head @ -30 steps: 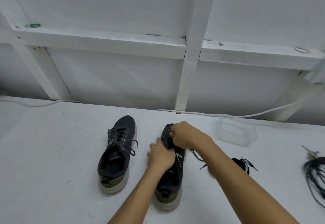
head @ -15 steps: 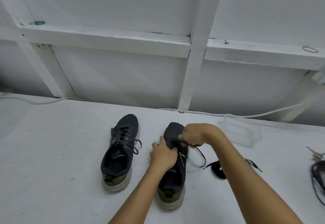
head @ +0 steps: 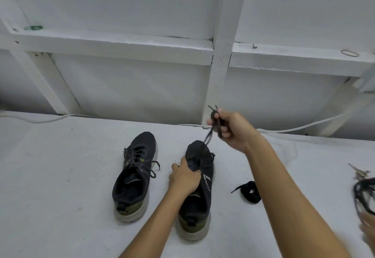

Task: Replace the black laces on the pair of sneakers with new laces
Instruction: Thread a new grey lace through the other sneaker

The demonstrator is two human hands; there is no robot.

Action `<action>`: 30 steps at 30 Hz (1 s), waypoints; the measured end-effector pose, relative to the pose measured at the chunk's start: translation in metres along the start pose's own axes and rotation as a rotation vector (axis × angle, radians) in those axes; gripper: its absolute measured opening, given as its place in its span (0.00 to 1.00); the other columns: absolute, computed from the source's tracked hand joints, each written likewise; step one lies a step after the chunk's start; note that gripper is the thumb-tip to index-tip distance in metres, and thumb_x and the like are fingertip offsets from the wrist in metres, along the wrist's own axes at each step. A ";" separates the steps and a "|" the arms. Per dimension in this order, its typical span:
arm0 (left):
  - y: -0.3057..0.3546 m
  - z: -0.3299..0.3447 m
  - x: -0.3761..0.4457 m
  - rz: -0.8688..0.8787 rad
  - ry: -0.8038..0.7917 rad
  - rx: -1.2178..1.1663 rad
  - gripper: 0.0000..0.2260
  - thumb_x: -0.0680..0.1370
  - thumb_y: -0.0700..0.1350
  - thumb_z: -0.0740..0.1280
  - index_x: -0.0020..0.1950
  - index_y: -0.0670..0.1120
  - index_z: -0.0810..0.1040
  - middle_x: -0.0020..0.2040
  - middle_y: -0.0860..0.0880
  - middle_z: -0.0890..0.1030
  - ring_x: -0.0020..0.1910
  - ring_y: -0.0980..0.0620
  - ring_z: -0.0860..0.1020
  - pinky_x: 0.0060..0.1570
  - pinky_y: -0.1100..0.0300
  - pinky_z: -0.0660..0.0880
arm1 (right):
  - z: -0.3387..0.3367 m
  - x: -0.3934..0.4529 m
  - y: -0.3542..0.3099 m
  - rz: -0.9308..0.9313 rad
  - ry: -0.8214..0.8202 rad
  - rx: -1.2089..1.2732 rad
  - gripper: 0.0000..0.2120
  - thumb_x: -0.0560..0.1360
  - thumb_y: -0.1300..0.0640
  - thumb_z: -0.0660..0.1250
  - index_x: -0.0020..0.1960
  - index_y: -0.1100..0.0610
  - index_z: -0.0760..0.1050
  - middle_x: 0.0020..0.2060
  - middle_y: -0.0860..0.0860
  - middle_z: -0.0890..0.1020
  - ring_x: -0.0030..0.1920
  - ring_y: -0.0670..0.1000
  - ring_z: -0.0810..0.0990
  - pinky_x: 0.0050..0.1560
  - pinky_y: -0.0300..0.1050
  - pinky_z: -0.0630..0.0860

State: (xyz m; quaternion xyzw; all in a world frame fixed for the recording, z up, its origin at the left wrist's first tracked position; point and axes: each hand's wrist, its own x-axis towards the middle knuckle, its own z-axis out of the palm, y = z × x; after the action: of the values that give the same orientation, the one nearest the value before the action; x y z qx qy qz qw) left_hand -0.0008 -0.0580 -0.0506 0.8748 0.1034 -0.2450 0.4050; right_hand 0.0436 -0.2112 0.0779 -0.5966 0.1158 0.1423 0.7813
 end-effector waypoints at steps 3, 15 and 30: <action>0.000 0.000 -0.001 0.002 0.012 -0.008 0.28 0.75 0.54 0.62 0.75 0.54 0.61 0.66 0.45 0.65 0.61 0.38 0.73 0.63 0.45 0.73 | -0.007 0.013 0.028 0.040 0.216 -0.109 0.17 0.85 0.49 0.54 0.40 0.54 0.67 0.32 0.50 0.74 0.21 0.44 0.62 0.21 0.35 0.57; -0.002 0.004 0.001 0.014 0.047 0.006 0.28 0.77 0.53 0.62 0.76 0.53 0.60 0.66 0.45 0.65 0.62 0.39 0.72 0.62 0.48 0.73 | -0.022 0.013 0.074 0.130 0.334 -0.901 0.24 0.83 0.44 0.59 0.33 0.56 0.63 0.28 0.50 0.70 0.27 0.49 0.64 0.30 0.42 0.61; -0.002 0.004 0.005 0.001 0.012 0.002 0.29 0.78 0.51 0.60 0.78 0.53 0.57 0.69 0.44 0.62 0.64 0.38 0.71 0.65 0.46 0.72 | 0.063 -0.037 -0.070 -0.277 0.105 0.019 0.20 0.83 0.48 0.61 0.34 0.50 0.59 0.23 0.46 0.61 0.25 0.47 0.56 0.21 0.38 0.55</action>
State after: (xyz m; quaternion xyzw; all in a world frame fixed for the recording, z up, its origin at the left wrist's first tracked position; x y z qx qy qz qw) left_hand 0.0010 -0.0600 -0.0569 0.8767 0.1050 -0.2398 0.4036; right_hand 0.0352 -0.1704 0.1702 -0.6060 0.0746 0.0006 0.7919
